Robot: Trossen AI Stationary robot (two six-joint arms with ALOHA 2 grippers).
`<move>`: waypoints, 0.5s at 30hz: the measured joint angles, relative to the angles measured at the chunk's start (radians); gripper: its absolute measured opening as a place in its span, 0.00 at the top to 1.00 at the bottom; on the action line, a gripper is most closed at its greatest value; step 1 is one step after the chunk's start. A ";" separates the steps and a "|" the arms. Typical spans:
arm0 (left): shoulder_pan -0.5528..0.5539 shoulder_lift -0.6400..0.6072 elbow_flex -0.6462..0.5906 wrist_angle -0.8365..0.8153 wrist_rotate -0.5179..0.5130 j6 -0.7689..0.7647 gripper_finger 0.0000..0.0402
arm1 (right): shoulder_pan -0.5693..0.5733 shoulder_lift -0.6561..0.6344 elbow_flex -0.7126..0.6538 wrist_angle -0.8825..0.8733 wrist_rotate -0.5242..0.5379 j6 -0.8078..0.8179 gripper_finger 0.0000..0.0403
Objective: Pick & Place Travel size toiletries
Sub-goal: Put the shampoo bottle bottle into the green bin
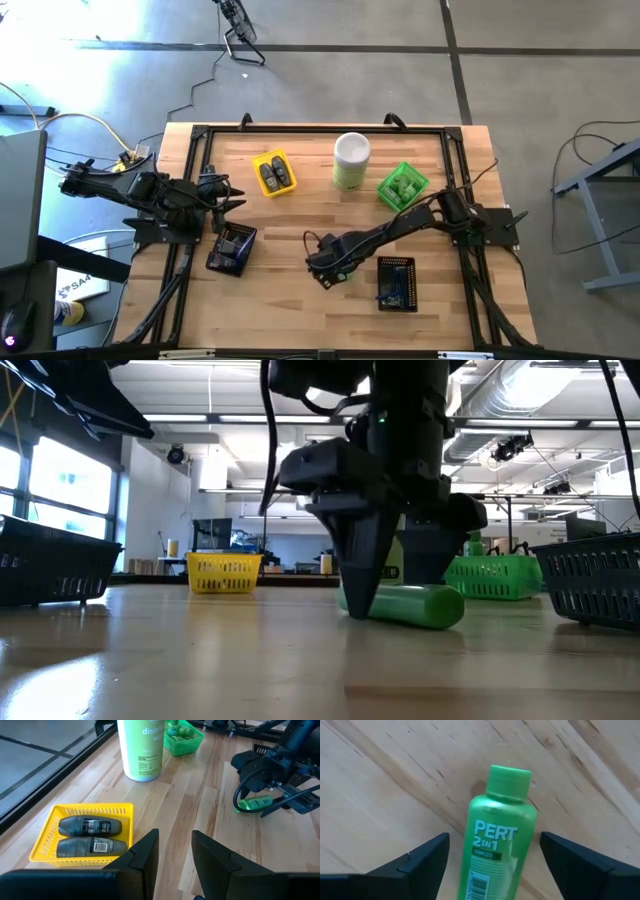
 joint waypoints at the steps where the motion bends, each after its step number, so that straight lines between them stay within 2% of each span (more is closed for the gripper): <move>1: 0.000 0.000 0.000 0.000 0.000 0.000 0.72 | 0.000 0.000 -0.001 0.000 0.000 -0.001 0.24; 15: 0.000 0.000 0.000 -0.002 0.000 0.000 0.72 | -0.002 0.002 -0.004 -0.005 0.020 -0.004 0.45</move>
